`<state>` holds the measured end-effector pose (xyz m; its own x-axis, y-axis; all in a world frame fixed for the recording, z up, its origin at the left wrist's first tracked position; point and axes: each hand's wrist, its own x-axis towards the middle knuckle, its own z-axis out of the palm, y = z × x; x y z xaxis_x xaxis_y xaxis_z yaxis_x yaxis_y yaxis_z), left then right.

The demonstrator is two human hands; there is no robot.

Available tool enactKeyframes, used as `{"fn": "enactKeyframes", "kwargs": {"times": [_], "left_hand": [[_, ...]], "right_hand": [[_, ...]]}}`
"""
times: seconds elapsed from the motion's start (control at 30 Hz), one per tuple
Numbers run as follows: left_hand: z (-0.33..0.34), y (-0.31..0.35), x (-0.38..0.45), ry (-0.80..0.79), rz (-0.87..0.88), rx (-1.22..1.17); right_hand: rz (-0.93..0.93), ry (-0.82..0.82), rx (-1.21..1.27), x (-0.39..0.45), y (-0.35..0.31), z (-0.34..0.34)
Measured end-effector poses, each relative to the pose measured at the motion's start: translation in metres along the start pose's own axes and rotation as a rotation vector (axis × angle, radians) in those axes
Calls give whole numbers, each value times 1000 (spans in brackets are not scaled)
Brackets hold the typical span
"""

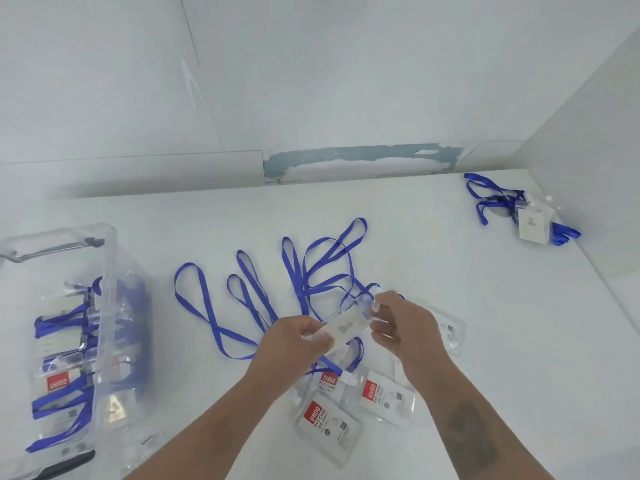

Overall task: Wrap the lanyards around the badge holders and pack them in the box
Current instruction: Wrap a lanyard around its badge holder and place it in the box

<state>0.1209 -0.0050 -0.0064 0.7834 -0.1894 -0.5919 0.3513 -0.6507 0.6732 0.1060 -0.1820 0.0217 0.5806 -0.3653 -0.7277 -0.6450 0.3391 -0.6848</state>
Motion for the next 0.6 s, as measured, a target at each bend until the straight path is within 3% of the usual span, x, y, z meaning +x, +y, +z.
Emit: {"fn": "enactKeyframes", "kwargs": {"times": [0.13, 0.23, 0.4, 0.5, 0.6], "left_hand": [[-23, 17, -6, 78, 36, -120], [-44, 30, -10, 97, 58, -340], [-81, 44, -23, 39, 82, -593], [-100, 52, -29, 13, 93, -671], [-110, 58, -33, 11, 89, -764]], "right_hand": [[83, -118, 269, -9, -17, -5], [100, -163, 288, -16, -24, -4], [-214, -104, -27, -20, -28, 4], [-439, -190, -306, -32, -33, 25], [-504, -273, -354, -49, -36, 48]]}}
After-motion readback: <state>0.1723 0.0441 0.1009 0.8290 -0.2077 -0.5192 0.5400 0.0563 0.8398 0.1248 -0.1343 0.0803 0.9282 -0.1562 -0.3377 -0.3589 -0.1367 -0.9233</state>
